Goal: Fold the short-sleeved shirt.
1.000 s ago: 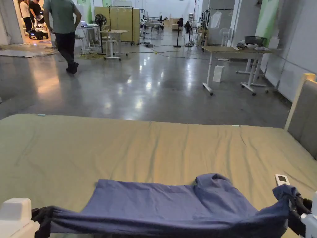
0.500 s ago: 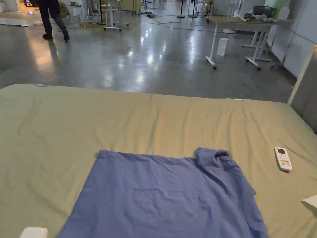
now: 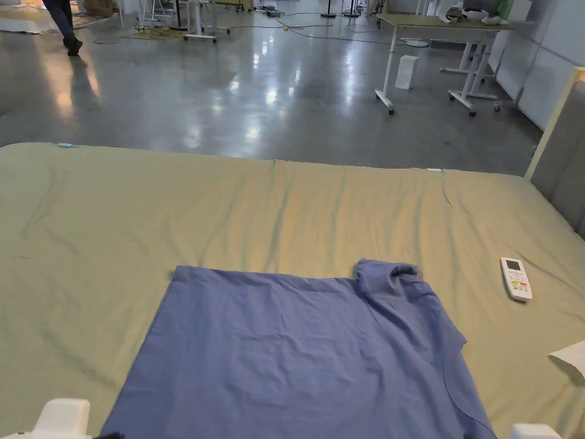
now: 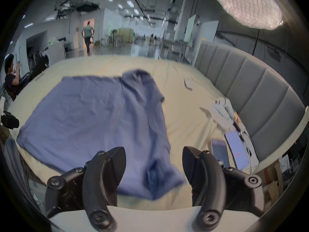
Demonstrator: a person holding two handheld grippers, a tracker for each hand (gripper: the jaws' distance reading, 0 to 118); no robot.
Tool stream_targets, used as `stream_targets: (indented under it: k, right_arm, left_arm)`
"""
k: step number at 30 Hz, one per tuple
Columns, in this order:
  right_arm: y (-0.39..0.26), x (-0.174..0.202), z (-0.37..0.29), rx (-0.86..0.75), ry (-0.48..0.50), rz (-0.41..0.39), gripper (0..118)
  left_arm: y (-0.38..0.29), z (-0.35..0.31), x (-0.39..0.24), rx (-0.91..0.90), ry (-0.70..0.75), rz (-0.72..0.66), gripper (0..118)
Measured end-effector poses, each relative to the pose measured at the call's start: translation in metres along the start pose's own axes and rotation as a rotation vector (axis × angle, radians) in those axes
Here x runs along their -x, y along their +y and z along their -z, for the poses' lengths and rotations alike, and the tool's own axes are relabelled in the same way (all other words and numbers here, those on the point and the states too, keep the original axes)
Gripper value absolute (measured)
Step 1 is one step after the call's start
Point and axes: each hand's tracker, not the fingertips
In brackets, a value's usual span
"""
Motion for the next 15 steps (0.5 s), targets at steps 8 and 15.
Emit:
stream_targets:
  k: [8, 15]
  right_arm:
    - [0.059, 0.032, -0.007, -0.337, -0.006, 0.062, 80]
    - [0.089, 0.056, -0.012, -0.508, -0.039, 0.067, 52]
  left_arm:
    - [0.055, -0.02, -0.034, -0.366, -0.044, -0.071, 63]
    - [0.08, -0.046, -0.064, -0.593, -0.004, -0.094, 45]
